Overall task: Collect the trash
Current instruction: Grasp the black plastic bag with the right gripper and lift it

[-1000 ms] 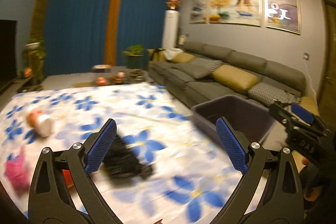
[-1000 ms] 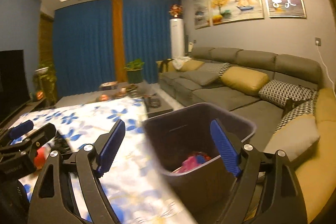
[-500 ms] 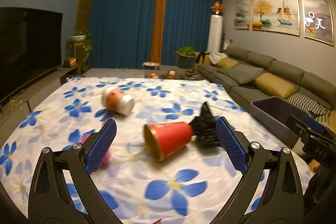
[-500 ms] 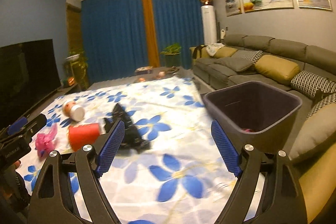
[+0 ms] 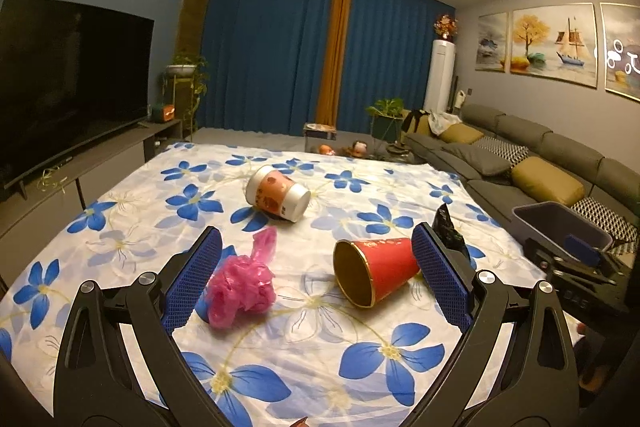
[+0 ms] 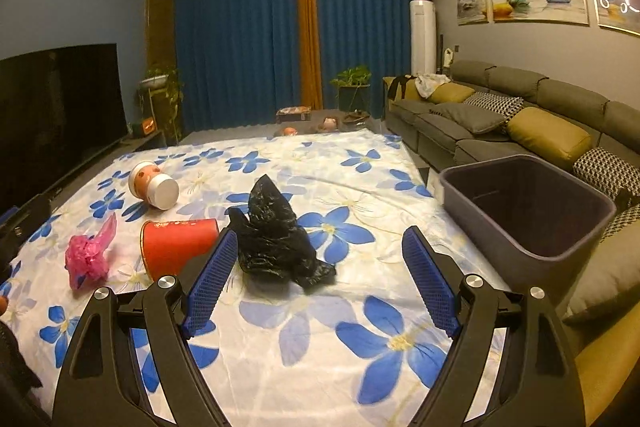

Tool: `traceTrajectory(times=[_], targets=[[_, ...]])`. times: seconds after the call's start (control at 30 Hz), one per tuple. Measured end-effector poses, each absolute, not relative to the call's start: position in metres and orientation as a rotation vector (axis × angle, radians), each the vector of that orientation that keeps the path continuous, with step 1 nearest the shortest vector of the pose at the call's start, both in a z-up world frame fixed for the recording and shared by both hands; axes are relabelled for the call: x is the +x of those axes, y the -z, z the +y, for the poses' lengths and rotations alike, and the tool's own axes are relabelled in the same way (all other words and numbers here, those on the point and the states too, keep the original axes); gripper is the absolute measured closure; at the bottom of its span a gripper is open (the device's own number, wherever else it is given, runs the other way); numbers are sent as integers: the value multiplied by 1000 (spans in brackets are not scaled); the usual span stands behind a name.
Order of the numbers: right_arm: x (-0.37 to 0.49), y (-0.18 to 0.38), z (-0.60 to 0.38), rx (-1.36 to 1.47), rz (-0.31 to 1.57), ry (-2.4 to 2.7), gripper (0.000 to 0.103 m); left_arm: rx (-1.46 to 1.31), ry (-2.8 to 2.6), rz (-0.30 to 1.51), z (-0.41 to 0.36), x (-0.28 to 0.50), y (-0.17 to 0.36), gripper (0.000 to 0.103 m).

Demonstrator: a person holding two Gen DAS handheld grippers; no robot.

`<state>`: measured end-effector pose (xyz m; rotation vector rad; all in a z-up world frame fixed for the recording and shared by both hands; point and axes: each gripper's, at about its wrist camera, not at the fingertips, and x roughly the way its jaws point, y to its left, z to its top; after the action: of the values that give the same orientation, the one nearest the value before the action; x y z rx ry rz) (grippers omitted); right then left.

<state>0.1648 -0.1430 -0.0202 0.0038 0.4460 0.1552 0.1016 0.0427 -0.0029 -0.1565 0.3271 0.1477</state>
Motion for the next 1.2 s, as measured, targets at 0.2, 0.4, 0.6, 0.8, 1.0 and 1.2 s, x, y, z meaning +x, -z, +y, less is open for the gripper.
traceTrajectory(times=[0.2, 0.4, 0.6, 0.8, 1.0, 1.2], targets=[[199, 33, -121, -35, 491, -166, 21, -170, -152, 329, 48, 109, 6, 9], [228, 44, -105, -60, 537, -181, 21, -163, -142, 332, 49, 120, 9, 9], [249, 52, -99, -58, 574, -195, 24, -162, -134, 342, 51, 129, 15, 9], [264, 60, -96, -48, 631, -211, 41, -159, -109, 359, 46, 140, 19, 9], [273, 67, -94, -46, 691, -225, 72, -135, -82, 374, 34, 149, 22, 9], [269, 68, -98, -34, 691, -230, 94, -174, -13, 445, 28, 166, 32, 17]])
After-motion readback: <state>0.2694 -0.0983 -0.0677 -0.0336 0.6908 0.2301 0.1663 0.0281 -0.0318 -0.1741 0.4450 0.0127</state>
